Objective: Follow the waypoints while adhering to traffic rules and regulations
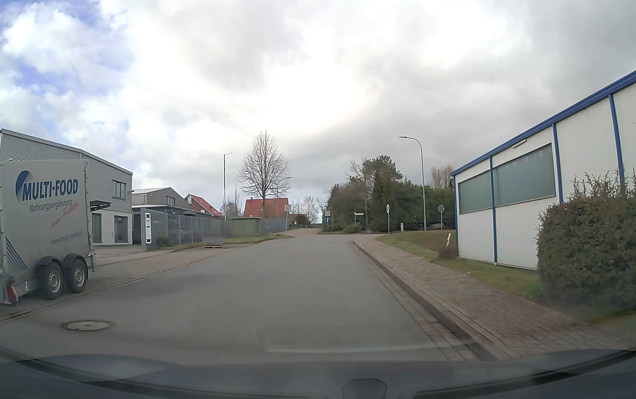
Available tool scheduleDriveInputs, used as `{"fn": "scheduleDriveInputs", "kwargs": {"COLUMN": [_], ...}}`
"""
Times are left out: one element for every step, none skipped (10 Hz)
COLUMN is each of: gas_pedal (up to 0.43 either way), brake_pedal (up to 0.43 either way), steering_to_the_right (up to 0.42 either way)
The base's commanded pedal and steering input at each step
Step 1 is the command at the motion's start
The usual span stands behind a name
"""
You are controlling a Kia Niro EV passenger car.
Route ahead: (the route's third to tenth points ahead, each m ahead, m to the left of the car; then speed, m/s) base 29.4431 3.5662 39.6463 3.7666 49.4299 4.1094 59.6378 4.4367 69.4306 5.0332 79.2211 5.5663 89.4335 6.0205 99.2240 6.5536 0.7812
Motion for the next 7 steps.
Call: {"fn": "scheduleDriveInputs", "kwargs": {"gas_pedal": [0.000, 0.000, 0.000, 0.000, 0.000, 0.000, 0.000], "brake_pedal": [0.000, 0.000, 0.000, 0.000, 0.000, 0.000, 0.000], "steering_to_the_right": [0.003, 0.003, 0.003, 0.003, 0.003, 0.002, 0.000]}}
